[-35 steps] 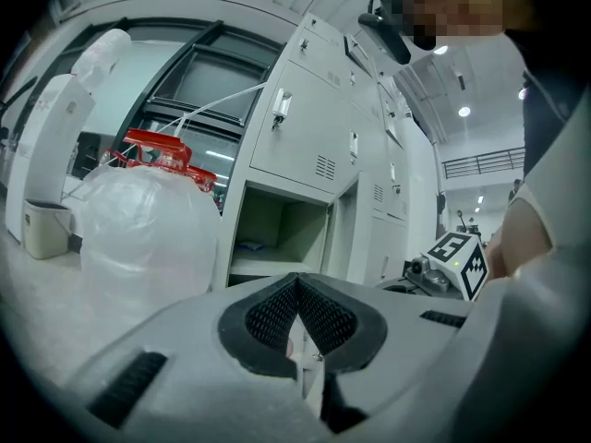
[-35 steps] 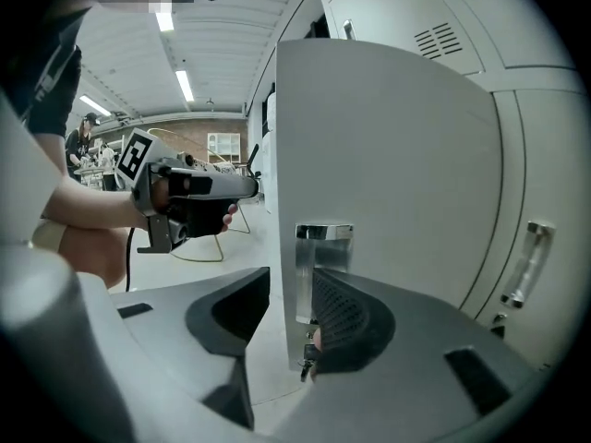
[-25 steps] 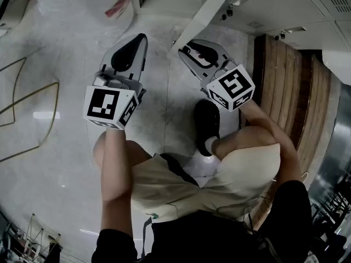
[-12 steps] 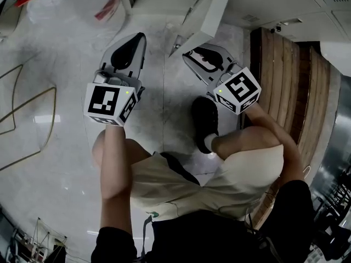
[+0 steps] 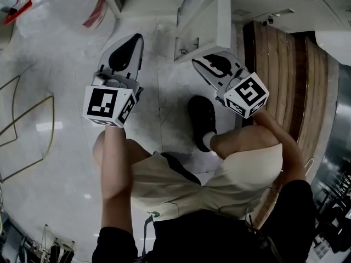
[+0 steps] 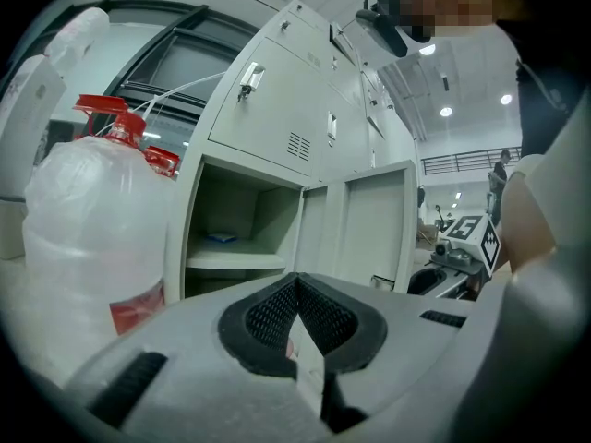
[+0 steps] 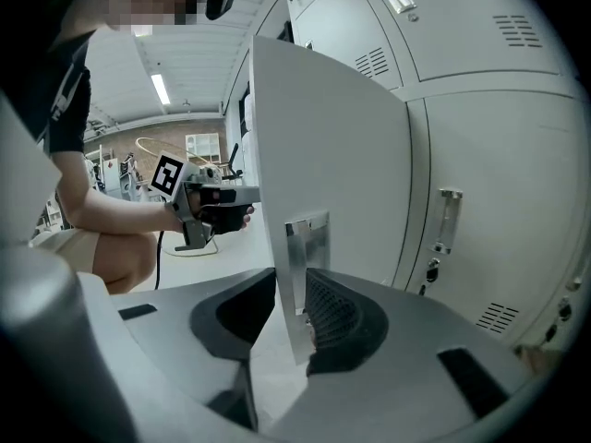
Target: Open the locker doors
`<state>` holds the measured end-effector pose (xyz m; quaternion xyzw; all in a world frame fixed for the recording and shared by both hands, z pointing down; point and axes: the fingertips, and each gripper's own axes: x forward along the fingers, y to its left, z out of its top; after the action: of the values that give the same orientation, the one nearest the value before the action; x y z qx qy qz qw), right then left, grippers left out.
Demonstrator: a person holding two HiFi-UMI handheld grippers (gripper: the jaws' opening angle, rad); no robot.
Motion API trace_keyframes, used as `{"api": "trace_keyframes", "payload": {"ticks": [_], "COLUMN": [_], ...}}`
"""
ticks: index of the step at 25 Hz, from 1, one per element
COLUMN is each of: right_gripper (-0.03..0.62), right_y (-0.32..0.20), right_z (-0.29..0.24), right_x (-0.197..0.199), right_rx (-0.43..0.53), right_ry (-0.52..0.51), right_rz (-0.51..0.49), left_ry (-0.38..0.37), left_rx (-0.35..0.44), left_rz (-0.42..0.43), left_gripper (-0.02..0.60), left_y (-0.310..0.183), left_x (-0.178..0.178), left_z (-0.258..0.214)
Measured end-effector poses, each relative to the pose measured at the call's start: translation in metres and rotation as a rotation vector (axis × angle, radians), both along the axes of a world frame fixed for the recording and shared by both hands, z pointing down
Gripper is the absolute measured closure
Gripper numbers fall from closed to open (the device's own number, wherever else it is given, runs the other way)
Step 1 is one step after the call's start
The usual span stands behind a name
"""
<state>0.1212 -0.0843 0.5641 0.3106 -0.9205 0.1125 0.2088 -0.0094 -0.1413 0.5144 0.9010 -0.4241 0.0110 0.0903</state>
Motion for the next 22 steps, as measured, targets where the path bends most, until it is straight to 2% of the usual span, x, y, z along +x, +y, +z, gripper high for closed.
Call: {"api": "trace_keyframes", "payload": {"ticks": [9,22], "right_gripper": [0.488,0.527], "right_y": [0.004,0.006], "right_z": [-0.001,-0.002], "right_x": [0.035,0.069], "right_rx": [-0.012,0.000], "right_ry": [0.026,0.055], "right_rz": [0.074,0.166], "left_ry": [0.010,-0.004], "left_rx": [-0.005,0.007], "left_rz": [0.019,0.052], "left_gripper": [0.566,0.566], "left_y": [-0.005,-0.004], "left_x": [0.013,0.028], "left_z": [0.004,0.004]}}
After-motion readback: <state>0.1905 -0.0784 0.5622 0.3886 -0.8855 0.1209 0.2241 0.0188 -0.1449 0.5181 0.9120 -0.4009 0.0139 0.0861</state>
